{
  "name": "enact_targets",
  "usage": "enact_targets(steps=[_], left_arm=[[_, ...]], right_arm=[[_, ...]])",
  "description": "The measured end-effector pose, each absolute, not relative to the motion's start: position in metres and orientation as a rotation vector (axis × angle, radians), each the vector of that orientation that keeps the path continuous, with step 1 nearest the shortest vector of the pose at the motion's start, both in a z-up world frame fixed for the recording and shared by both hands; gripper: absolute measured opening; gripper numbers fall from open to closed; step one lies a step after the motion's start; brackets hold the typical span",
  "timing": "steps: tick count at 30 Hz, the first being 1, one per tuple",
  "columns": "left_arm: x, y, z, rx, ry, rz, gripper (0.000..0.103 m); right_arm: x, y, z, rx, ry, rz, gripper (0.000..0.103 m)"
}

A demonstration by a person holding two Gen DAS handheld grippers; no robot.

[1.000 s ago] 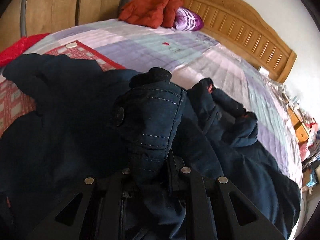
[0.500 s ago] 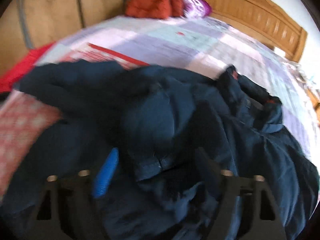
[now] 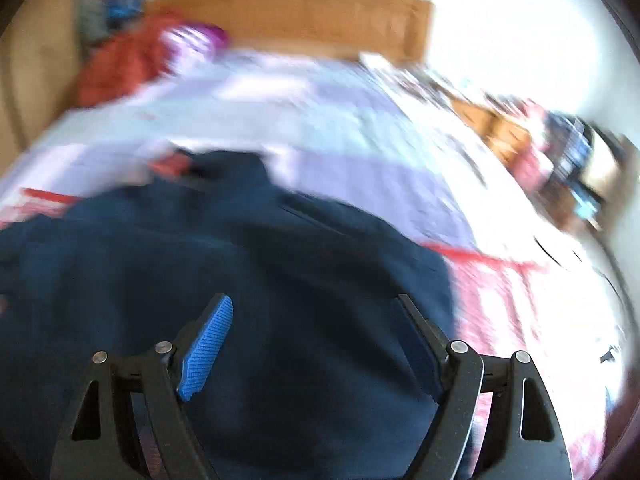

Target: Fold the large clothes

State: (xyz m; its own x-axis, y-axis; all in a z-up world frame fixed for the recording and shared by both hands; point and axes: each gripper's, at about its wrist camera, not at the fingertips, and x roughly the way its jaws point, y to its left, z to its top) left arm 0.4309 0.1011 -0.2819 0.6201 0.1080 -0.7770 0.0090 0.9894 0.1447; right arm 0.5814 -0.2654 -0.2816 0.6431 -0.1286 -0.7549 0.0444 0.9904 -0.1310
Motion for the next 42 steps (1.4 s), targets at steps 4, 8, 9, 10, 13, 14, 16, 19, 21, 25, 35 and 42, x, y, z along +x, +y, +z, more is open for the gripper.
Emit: enact_targets(steps=[4, 8, 9, 10, 13, 14, 16, 19, 21, 25, 35, 42], left_arm=[[0.495, 0.055, -0.285, 0.120, 0.857, 0.002, 0.103], [0.554, 0.009, -0.308, 0.206, 0.849, 0.008, 0.103], [0.568, 0.003, -0.320, 0.243, 0.862, 0.036, 0.103], [0.578, 0.003, -0.332, 0.262, 0.891, 0.063, 0.103], [0.590, 0.033, -0.364, 0.102, 0.972, 0.044, 0.103], [0.585, 0.040, -0.367, 0.067, 0.961, 0.036, 0.103], [0.576, 0.043, -0.368, 0.075, 0.931, 0.026, 0.103], [0.573, 0.036, -0.364, 0.113, 0.930, 0.053, 0.103], [0.570, 0.027, -0.353, 0.138, 0.926, 0.092, 0.103], [0.545, -0.004, -0.307, 0.172, 0.759, -0.039, 0.103], [0.609, 0.013, -0.353, 0.102, 0.922, -0.004, 0.103], [0.595, 0.004, -0.360, 0.172, 0.862, 0.011, 0.103]], right_arm=[[0.588, -0.314, -0.328, 0.005, 0.988, -0.032, 0.085], [0.584, -0.309, -0.332, -0.092, 0.950, 0.004, 0.086], [0.583, -0.312, -0.335, -0.091, 0.942, 0.016, 0.086], [0.582, -0.320, -0.336, -0.090, 0.936, 0.026, 0.086], [0.580, -0.342, -0.338, -0.052, 0.896, 0.057, 0.084], [0.581, -0.352, -0.341, -0.014, 0.896, 0.050, 0.084], [0.575, -0.372, -0.345, 0.088, 0.904, 0.050, 0.084], [0.573, -0.368, -0.343, 0.033, 0.913, 0.058, 0.084], [0.569, -0.360, -0.333, -0.016, 0.898, 0.018, 0.084], [0.550, -0.325, -0.288, -0.110, 0.713, 0.016, 0.084], [0.631, -0.323, -0.326, -0.066, 0.886, -0.014, 0.075], [0.624, -0.333, -0.344, -0.106, 0.822, 0.016, 0.070]])
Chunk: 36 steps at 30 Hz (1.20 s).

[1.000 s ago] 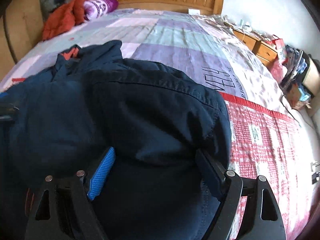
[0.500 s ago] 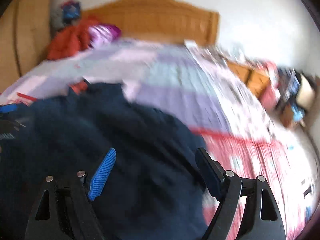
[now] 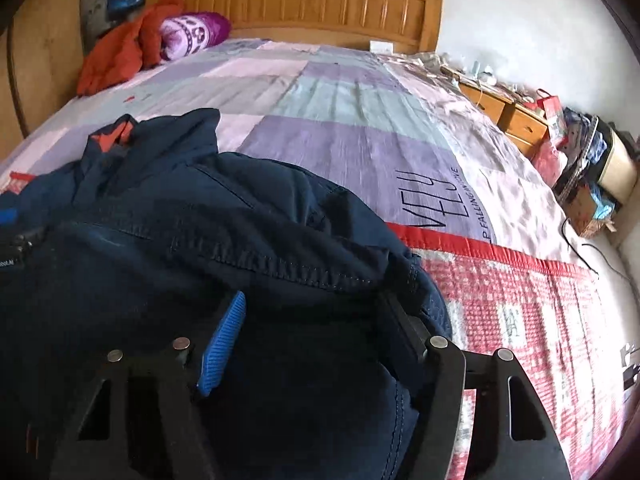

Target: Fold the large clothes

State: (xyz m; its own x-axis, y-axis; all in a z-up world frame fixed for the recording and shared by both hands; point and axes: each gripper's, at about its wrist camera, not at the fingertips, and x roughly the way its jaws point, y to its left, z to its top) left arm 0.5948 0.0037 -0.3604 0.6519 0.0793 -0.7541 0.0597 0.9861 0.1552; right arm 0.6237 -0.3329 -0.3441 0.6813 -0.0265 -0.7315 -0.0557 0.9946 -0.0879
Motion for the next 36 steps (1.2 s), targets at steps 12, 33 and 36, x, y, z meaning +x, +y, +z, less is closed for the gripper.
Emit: enact_targets(steps=[12, 33, 36], left_arm=[[0.558, -0.031, -0.317, 0.143, 0.801, -0.098, 0.103], [0.524, -0.007, -0.350, 0.246, 0.875, -0.098, 0.103], [0.513, 0.005, -0.348, 0.250, 0.866, -0.111, 0.103]], right_arm=[[0.584, -0.284, -0.298, -0.203, 0.740, 0.049, 0.072], [0.538, -0.386, -0.346, -0.128, 0.915, -0.185, 0.087], [0.534, -0.377, -0.338, -0.189, 0.901, -0.227, 0.087]])
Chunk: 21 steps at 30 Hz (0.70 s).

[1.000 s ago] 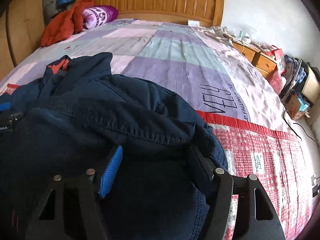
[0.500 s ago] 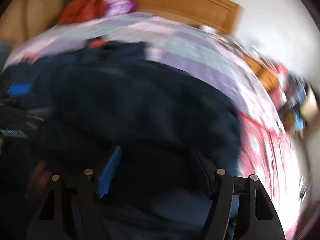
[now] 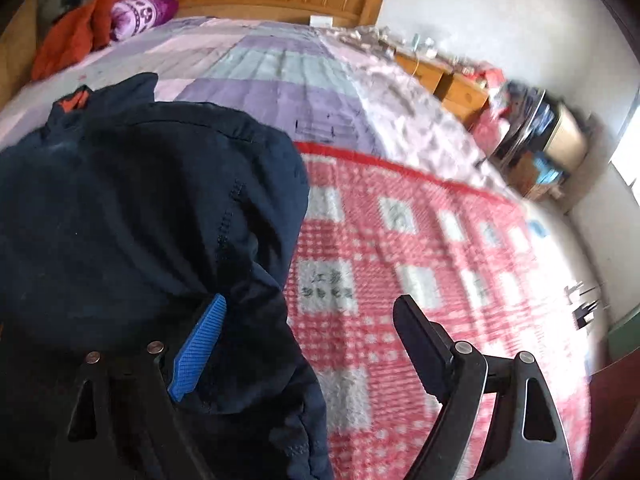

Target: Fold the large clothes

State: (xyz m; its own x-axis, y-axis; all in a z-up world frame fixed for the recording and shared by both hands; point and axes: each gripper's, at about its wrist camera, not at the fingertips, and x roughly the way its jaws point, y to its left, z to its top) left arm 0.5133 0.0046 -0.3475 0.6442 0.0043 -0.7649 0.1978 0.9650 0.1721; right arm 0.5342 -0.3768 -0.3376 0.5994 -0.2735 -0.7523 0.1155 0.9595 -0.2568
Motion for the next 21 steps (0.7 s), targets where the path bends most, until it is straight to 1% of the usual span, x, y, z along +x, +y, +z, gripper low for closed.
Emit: enact_targets(steps=[1, 3, 5, 8, 13, 18, 20, 21], left_arm=[[0.511, 0.007, -0.346, 0.247, 0.865, -0.112, 0.103], [0.504, 0.015, -0.341, 0.230, 0.863, -0.107, 0.103], [0.496, 0.027, -0.334, 0.179, 0.866, -0.093, 0.103], [0.476, 0.056, -0.324, 0.084, 0.858, -0.059, 0.103], [0.444, 0.132, -0.308, -0.011, 0.854, 0.086, 0.103], [0.421, 0.247, -0.301, -0.078, 0.873, 0.295, 0.103], [0.416, 0.294, -0.302, -0.113, 0.890, 0.377, 0.103], [0.415, 0.319, -0.302, -0.137, 0.891, 0.420, 0.103]], right_arm=[[0.532, -0.366, -0.330, -0.248, 0.876, -0.251, 0.087], [0.524, -0.348, -0.314, -0.275, 0.805, -0.226, 0.087], [0.520, -0.324, -0.300, -0.255, 0.743, -0.150, 0.088], [0.526, -0.274, -0.285, -0.206, 0.713, 0.002, 0.088], [0.561, -0.188, -0.289, -0.130, 0.739, 0.124, 0.088], [0.585, -0.114, -0.303, -0.110, 0.750, 0.150, 0.088], [0.596, -0.086, -0.331, -0.134, 0.848, 0.162, 0.092], [0.605, -0.075, -0.356, -0.150, 0.946, 0.174, 0.093]])
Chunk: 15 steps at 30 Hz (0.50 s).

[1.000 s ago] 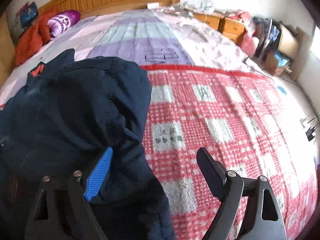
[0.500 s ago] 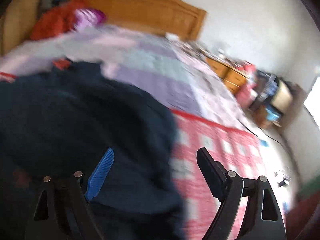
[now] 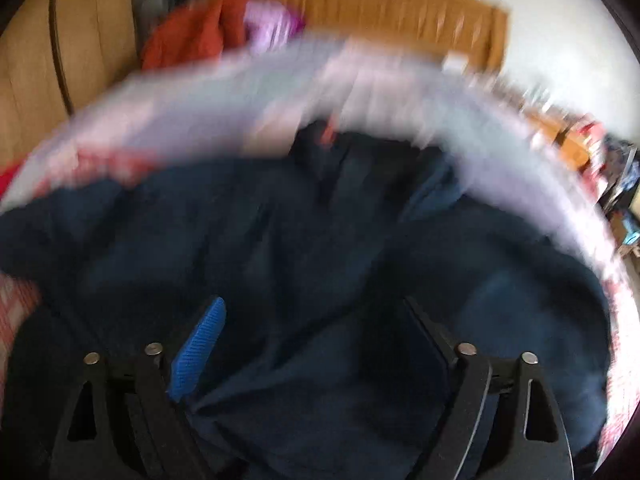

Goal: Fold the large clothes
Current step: 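Grasp the other sleeve cuff with the left tool and lift it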

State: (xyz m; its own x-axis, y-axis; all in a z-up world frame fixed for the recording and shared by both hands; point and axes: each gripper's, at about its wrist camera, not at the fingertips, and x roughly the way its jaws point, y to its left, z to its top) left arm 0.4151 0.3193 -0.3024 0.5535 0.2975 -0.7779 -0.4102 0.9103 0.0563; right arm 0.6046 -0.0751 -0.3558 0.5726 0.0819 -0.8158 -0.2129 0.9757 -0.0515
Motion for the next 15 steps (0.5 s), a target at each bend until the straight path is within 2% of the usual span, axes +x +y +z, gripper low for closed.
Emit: enact_targets(steps=[5, 8, 15], left_arm=[[0.419, 0.427, -0.314, -0.297, 0.914, 0.575, 0.103], [0.419, 0.488, -0.329, -0.485, 0.911, 0.640, 0.103], [0.444, 0.528, -0.366, -0.711, 0.908, 0.611, 0.103]], right_arm=[[0.595, -0.072, -0.374, -0.156, 0.861, 0.155, 0.093], [0.594, -0.069, -0.376, -0.168, 0.850, 0.146, 0.093], [0.584, -0.080, -0.374, -0.162, 0.840, 0.142, 0.094]])
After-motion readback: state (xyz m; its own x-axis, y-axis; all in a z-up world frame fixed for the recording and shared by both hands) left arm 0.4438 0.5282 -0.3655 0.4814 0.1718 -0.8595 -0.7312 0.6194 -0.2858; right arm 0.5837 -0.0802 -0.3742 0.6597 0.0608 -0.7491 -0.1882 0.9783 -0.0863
